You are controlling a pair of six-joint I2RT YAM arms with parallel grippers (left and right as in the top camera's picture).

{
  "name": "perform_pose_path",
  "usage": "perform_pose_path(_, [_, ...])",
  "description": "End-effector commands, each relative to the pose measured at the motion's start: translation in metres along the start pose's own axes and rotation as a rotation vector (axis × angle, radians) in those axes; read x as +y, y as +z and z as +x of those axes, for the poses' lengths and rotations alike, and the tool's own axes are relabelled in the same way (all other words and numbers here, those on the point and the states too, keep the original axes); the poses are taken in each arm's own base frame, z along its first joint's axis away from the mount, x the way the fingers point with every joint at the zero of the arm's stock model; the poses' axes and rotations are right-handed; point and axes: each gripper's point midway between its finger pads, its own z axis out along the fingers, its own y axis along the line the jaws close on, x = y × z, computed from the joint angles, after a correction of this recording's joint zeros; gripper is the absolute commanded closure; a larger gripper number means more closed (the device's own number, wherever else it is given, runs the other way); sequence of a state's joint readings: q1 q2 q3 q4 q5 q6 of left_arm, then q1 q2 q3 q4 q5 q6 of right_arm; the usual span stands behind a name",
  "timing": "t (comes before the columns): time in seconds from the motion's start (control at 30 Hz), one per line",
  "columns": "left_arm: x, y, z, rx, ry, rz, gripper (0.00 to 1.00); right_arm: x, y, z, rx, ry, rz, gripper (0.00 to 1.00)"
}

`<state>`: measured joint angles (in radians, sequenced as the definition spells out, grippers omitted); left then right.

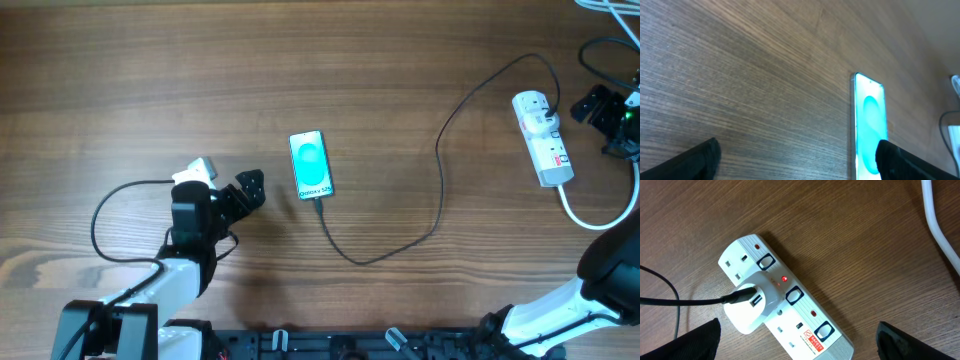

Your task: Plug charger to phone and switch on socket

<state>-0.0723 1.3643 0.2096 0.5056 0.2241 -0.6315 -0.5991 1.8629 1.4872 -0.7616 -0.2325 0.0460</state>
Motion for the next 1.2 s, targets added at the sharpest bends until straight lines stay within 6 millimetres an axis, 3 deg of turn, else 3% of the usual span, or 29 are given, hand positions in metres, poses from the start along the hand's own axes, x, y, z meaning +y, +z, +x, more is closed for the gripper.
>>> perform_pose_path(0.0, [0.015,-0.002,0.013,0.01,-0.04,-0.041,0.0,0.001,0.005,0.003,0.014,-0.014,-0.012,0.0])
perform_pose_path(0.23, [0.015,-0.004,0.013,0.005,-0.038,-0.042,0.0,0.001,0.005,0.003,0.014,-0.014,-0.012,0.0])
perform_pose_path(1.17, [0.029,-0.051,0.027,-0.075,-0.03,-0.063,0.0,0.001,0.005,0.003,0.014,-0.014,-0.012,0.0])
